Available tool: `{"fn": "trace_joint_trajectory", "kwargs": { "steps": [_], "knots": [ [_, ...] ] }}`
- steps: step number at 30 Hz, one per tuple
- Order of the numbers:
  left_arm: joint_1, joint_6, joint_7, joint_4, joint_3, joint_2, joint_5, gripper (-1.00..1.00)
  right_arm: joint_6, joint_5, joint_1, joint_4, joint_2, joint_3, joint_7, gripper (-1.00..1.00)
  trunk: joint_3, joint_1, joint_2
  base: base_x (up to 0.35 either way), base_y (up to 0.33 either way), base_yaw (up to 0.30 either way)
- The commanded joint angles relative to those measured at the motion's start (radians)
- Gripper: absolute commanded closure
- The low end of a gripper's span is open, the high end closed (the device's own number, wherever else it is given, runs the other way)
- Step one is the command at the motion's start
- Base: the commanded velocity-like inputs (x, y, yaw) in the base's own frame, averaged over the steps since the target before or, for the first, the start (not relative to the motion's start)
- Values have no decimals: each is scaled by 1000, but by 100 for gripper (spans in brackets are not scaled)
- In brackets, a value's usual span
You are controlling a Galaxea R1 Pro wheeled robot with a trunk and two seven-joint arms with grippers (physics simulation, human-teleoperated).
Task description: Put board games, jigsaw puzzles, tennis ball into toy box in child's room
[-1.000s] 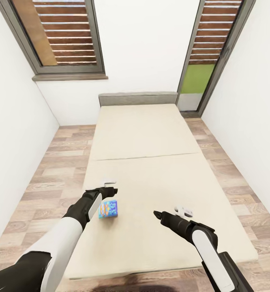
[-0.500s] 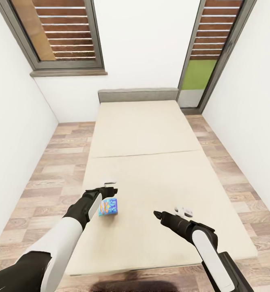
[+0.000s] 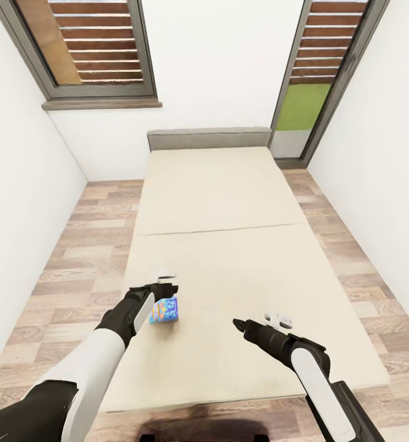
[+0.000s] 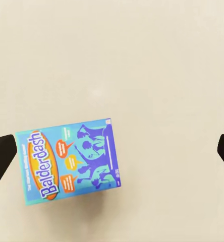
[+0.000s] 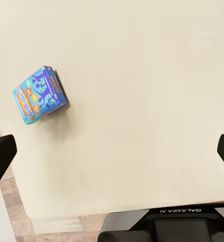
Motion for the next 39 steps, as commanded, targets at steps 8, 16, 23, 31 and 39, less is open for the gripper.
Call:
{"fn": "trace_joint_trajectory", "kwargs": {
  "steps": [8, 16, 23, 31, 39],
  "knots": [
    [0, 5, 4, -2, -3, 0, 9, -100, 0, -9, -1, -2, -1, 2, -10, -100, -3, 1, -2, 0, 0, 0],
    [0, 5, 4, -2, -4, 0, 9, -100, 1, -9, -1, -4, -2, 2, -7, -100, -3, 1, -2, 0, 0, 0],
    [0, 5, 4, -2, -4, 0, 9, -100, 2, -10, 6, -4, -6, -7, 92, -100, -3, 1, -2, 0, 0, 0],
    [0, 5, 4, -2, -4, 0, 9, -100, 7, -11, 15, -4, -18, -78, 398, -100, -3, 1, -2, 0, 0, 0],
    [0, 5, 4, -2, -4, 0, 9, -100, 15, -13, 15, -4, -21, -151, 773, -100, -3, 1, -2, 0, 0, 0]
  ]
}}
